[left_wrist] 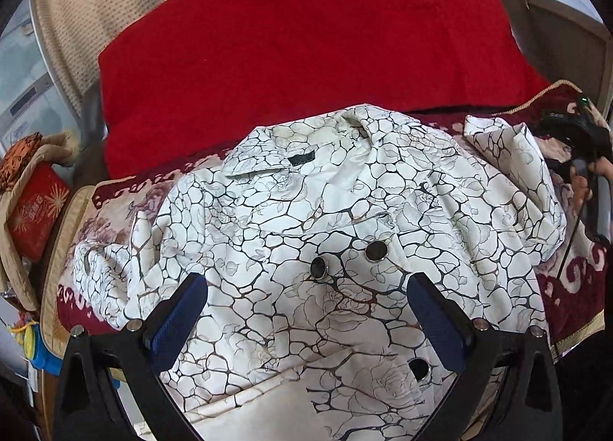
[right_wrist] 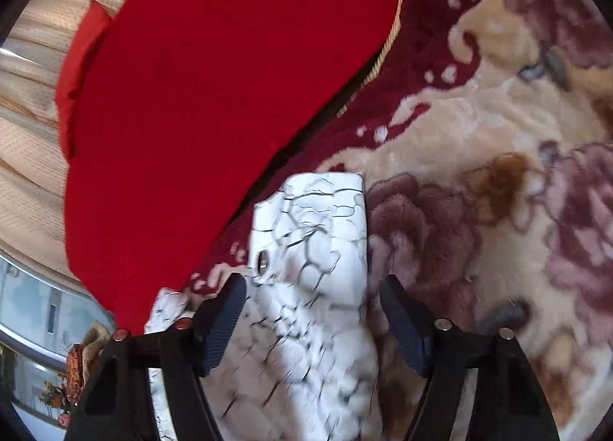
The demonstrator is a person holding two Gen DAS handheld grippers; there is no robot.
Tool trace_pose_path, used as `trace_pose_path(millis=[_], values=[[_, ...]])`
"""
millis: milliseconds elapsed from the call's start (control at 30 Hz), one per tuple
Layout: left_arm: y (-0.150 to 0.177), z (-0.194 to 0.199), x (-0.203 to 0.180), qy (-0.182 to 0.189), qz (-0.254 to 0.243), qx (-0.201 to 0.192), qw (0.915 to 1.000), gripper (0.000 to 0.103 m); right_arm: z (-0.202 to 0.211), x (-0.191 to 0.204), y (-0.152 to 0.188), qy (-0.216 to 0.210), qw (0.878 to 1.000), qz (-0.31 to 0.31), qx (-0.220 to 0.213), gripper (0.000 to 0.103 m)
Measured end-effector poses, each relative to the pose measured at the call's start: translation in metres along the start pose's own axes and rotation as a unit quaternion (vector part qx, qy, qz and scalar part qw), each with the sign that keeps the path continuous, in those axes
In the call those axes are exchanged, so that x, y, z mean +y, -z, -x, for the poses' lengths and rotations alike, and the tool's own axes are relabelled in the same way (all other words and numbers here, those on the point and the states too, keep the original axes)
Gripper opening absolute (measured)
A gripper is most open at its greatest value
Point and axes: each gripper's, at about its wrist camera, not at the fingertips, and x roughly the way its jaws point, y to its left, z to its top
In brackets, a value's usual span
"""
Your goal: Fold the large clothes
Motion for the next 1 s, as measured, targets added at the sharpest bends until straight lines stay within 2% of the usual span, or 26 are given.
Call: trace_pose_path(millis=[100, 167, 200, 300, 400, 500, 667, 833, 900, 967, 1000], values=[[-0.002, -0.005, -0.001, 0.0, -0.001, 0.004, 1.0, 0.103, -0.026, -0.003, -0.002, 0.019, 0.999, 0.015, 0.023, 0.05], [-0.003, -0.007, -0.002, 0.0, 0.001, 0.006, 1.0, 0.103, -0.03, 0.002, -0.001, 0.026, 0.999, 0.035, 0.02, 0.044], [-0.003, -0.008, -0.001, 0.0, 0.001, 0.006, 1.0, 0.103, -0.031, 0.005, 0.0, 0.023, 0.999, 0.046, 0.018, 0.028], [-0.002, -0.004, 0.001, -0.002, 0.001, 0.001, 1.0, 0.103, -0.026, 0.02, 0.004, 0.016, 0.997, 0.074, 0.01, 0.014], [0.001, 0.0, 0.008, -0.006, 0.007, -0.004, 1.0, 0.103, -0.001, 0.046, 0.012, -0.027, 0.994, 0.104, -0.016, 0.012], [0.002, 0.005, 0.023, -0.012, 0.021, -0.009, 0.9997, 0.103, 0.027, 0.077, 0.027, -0.091, 0.986, 0.132, -0.037, 0.013], [0.008, 0.018, 0.064, -0.031, 0.067, -0.019, 0.9971, 0.103, 0.059, 0.132, 0.071, -0.206, 0.962, 0.173, -0.044, 0.012], [0.017, 0.031, 0.1, -0.054, 0.103, -0.027, 0.9929, 0.103, 0.051, 0.193, 0.136, -0.293, 0.931, 0.216, 0.001, 0.013], [0.024, 0.036, 0.114, -0.062, 0.118, -0.028, 0.9907, 0.103, 0.041, 0.215, 0.164, -0.303, 0.922, 0.241, 0.024, 0.015], [0.029, 0.037, 0.123, -0.065, 0.127, -0.026, 0.9895, 0.103, 0.023, 0.23, 0.19, -0.304, 0.917, 0.25, 0.067, 0.018], [0.033, 0.037, 0.128, -0.065, 0.131, -0.023, 0.9889, 0.103, 0.012, 0.236, 0.202, -0.303, 0.915, 0.251, 0.091, 0.025]])
